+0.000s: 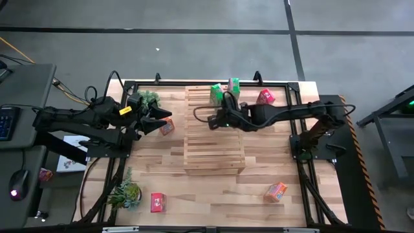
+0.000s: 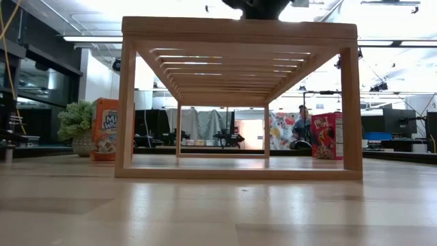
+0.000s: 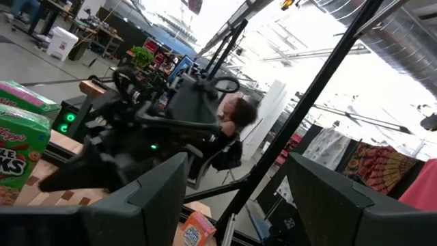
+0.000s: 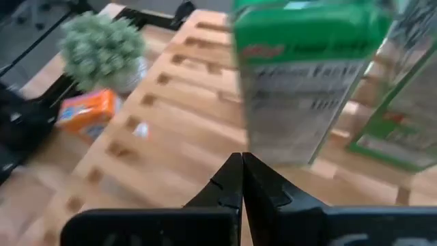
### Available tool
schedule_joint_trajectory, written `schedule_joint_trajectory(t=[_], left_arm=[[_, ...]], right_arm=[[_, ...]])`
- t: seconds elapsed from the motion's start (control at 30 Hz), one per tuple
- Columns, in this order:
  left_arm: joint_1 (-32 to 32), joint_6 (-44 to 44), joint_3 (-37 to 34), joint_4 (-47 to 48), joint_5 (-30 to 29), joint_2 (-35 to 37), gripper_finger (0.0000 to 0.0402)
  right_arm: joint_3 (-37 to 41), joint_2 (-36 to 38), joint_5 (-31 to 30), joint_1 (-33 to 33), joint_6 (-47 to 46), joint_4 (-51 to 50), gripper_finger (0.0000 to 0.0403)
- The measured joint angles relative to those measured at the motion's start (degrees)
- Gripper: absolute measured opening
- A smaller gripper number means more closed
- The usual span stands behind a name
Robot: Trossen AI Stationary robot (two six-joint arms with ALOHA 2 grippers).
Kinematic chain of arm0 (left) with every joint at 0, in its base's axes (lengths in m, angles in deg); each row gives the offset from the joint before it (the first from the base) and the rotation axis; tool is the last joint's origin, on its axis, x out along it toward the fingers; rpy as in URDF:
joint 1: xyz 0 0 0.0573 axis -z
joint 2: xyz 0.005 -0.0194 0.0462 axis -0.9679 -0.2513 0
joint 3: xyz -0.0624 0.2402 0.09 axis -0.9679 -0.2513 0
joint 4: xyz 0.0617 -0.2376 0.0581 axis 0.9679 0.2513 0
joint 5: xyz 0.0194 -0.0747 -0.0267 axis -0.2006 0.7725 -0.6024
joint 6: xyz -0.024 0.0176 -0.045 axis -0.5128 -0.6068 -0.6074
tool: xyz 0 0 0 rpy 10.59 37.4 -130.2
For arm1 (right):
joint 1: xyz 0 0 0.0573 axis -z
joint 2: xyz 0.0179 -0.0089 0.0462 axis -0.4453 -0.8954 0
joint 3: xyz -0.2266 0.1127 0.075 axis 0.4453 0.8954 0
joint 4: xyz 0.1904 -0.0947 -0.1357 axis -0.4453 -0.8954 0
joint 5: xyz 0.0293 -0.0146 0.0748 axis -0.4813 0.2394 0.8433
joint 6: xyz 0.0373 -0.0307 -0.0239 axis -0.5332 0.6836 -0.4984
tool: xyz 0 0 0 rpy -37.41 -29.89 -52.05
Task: Stack cereal on shelf
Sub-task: Put the green cereal box on the shelf, then put the left orange cereal box on the shelf
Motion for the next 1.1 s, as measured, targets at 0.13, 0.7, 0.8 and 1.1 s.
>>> schedule_joint_trajectory(t=[0.13, 0.7, 0.8, 1.1], left_arm=[[0.00, 0.00, 0.00, 0.16, 0.00, 0.00, 0.0239], [0.02, 0.02, 0.00, 1.75, -2.19, -0.15, 0.0239], [0.02, 0.01, 0.00, 2.03, -4.65, -0.17, 0.0239], [-2.58, 1.03, 0.02, 3.06, -7.34, -1.64, 0.0239]], right_arm=[[0.00, -0.47, -1.30, 1.46, 0.22, 0.23, 0.0000], [0.00, -0.43, -0.14, 4.59, 6.18, 9.17, 0.0000], [0.00, 0.59, 4.29, 2.47, 8.87, 9.27, 0.0000], [0.00, 10.91, 6.71, -6.98, 14.25, 3.94, 0.0000]])
